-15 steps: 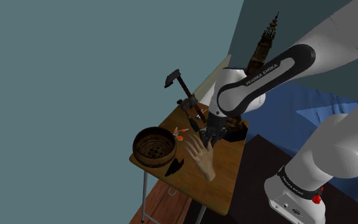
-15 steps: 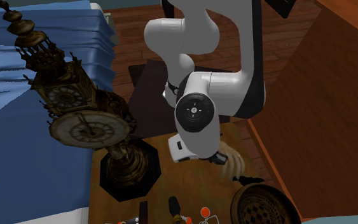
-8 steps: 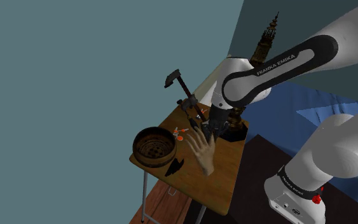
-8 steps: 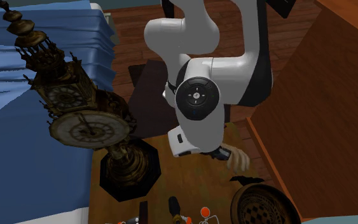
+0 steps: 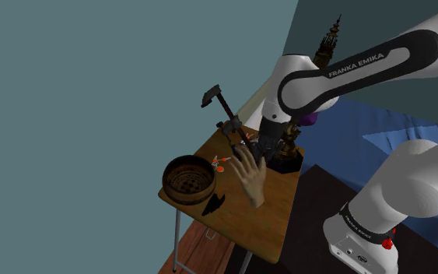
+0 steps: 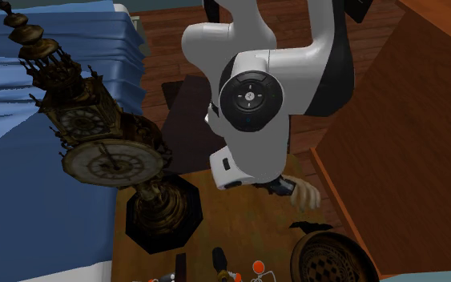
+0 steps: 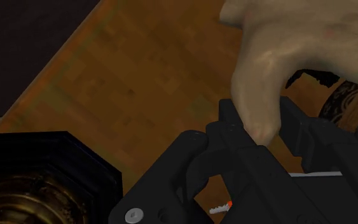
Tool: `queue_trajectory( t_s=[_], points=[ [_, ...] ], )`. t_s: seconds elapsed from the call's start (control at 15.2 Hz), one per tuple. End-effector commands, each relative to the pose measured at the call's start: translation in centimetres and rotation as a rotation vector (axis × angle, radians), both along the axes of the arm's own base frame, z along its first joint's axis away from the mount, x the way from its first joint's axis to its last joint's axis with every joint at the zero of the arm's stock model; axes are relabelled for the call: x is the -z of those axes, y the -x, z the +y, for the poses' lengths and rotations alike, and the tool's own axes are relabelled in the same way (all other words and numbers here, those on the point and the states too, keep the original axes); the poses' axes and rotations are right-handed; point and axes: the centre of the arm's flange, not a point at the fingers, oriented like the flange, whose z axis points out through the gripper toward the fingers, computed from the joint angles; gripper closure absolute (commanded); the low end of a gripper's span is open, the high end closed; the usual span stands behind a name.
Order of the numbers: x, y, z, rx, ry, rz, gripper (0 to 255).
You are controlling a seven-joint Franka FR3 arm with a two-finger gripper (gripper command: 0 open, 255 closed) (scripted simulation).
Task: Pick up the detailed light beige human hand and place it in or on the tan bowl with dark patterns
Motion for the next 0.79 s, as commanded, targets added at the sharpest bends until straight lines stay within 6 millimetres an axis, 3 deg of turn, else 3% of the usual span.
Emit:
queue_trajectory(
  t_s=[0.0, 0.07, 0.73],
  points=[
    [-1.2, 0.0, 0.1, 0.0, 0.0, 0.0, 255],
    [-1.6, 0.0, 0.1, 0.0, 0.0, 0.0, 255],
    [-1.6, -9.7, 9.0, 0.0, 0.0, 0.0, 255]
  ],
)
